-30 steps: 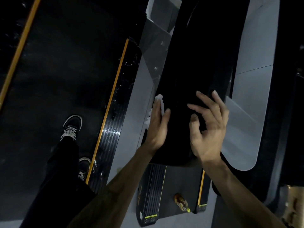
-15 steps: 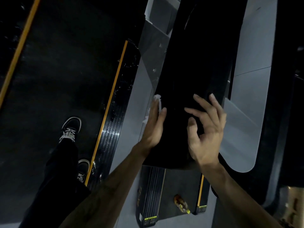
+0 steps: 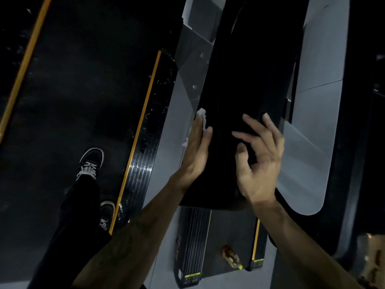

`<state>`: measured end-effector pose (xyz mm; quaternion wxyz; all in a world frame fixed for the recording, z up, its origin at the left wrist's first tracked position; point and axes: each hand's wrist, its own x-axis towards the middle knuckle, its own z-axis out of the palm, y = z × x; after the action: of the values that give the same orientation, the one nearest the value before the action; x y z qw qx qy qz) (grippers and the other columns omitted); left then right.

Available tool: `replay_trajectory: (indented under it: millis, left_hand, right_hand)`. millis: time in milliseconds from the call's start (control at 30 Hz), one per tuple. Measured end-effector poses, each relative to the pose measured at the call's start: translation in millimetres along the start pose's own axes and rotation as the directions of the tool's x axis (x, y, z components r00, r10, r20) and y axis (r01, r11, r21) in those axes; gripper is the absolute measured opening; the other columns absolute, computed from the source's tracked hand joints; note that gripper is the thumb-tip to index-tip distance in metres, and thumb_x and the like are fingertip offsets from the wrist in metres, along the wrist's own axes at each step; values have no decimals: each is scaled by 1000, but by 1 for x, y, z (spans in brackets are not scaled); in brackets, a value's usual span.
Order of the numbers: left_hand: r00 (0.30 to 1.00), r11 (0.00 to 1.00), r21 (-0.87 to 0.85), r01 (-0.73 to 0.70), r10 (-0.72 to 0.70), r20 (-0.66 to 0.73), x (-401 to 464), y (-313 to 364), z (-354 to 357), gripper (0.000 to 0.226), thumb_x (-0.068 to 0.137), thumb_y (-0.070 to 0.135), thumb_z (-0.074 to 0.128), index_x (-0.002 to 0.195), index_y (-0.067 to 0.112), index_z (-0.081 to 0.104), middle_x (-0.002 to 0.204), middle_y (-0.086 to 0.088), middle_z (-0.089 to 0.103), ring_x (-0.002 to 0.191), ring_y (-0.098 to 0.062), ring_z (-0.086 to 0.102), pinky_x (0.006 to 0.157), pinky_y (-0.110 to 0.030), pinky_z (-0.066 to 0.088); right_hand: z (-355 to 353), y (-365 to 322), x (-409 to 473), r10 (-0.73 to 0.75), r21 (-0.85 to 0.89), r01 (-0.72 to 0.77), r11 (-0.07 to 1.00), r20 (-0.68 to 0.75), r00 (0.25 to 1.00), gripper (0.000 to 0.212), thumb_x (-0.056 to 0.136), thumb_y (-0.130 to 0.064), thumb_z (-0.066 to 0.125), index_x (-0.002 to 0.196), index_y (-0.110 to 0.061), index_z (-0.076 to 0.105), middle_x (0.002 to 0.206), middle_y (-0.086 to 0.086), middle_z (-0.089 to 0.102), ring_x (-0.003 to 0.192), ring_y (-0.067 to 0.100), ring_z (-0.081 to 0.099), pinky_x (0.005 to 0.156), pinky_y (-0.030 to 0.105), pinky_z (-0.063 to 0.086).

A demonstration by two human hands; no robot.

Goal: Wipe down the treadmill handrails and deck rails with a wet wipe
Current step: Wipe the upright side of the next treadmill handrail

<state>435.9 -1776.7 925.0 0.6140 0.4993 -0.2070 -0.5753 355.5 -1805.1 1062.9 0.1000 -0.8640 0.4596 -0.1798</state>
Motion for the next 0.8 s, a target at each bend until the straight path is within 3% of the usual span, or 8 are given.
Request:
replay_trajectory:
  millis: [233, 367, 467, 533, 633, 800]
  left_hand:
    - [997, 977, 198, -77, 71, 39, -10, 14, 15, 74, 104, 59, 27, 166, 25, 5, 173, 12, -3, 156, 1, -7, 129, -37, 0]
    - [1000, 988, 152, 8, -10, 14, 22, 19, 5, 65, 109, 50, 27, 166, 25, 6, 173, 11, 0, 157, -1, -2, 128, -33, 0]
    - [998, 991, 120, 60, -61, 7, 24, 11, -1, 62, 112, 44, 29, 166, 24, 5, 173, 9, 1, 157, -4, 0, 130, -44, 5]
    - [1000, 997, 81, 21, -22, 13, 13, 10, -2, 63, 111, 44, 29, 166, 23, 5, 173, 11, 2, 157, -1, 0, 130, -46, 4]
    - [996, 983, 159, -90, 88, 20, -9, 10, 6, 66, 109, 47, 28, 165, 19, 8, 173, 7, 4, 157, -3, -2, 130, -46, 1]
    - [978, 955, 221, -198, 178, 108, -5, 28, 18, 73, 105, 48, 28, 164, 11, 8, 173, -1, -1, 158, -8, -5, 129, -33, -4]
  right_hand:
    - [0, 0, 0, 10, -9, -10, 1000, 4, 1000, 32, 94, -21, 50, 108, -10, 76, 139, 2, 63, 147, 27, 36, 117, 38, 26]
    - [1, -1, 0, 12, -8, -12, 1000, -1, 1000, 32, 93, -20, 50, 107, -8, 76, 138, 3, 64, 147, 27, 37, 118, 41, 28]
    - [1, -2, 1, 15, 2, -15, 1000, -1, 1000, 32, 92, -19, 49, 107, -9, 76, 138, 3, 64, 147, 26, 36, 118, 40, 27]
    - [1, -2, 1, 16, 3, -16, 1000, 0, 1000, 32, 92, -18, 49, 107, -9, 76, 138, 3, 63, 147, 26, 36, 118, 37, 26]
    - [1, -1, 0, 14, -4, -14, 1000, -3, 1000, 33, 92, -19, 49, 107, -10, 76, 139, 2, 63, 147, 25, 36, 117, 36, 26]
    - [2, 0, 0, 5, -13, -5, 1000, -7, 1000, 33, 93, -19, 49, 111, -12, 76, 139, 2, 63, 147, 25, 36, 117, 35, 25]
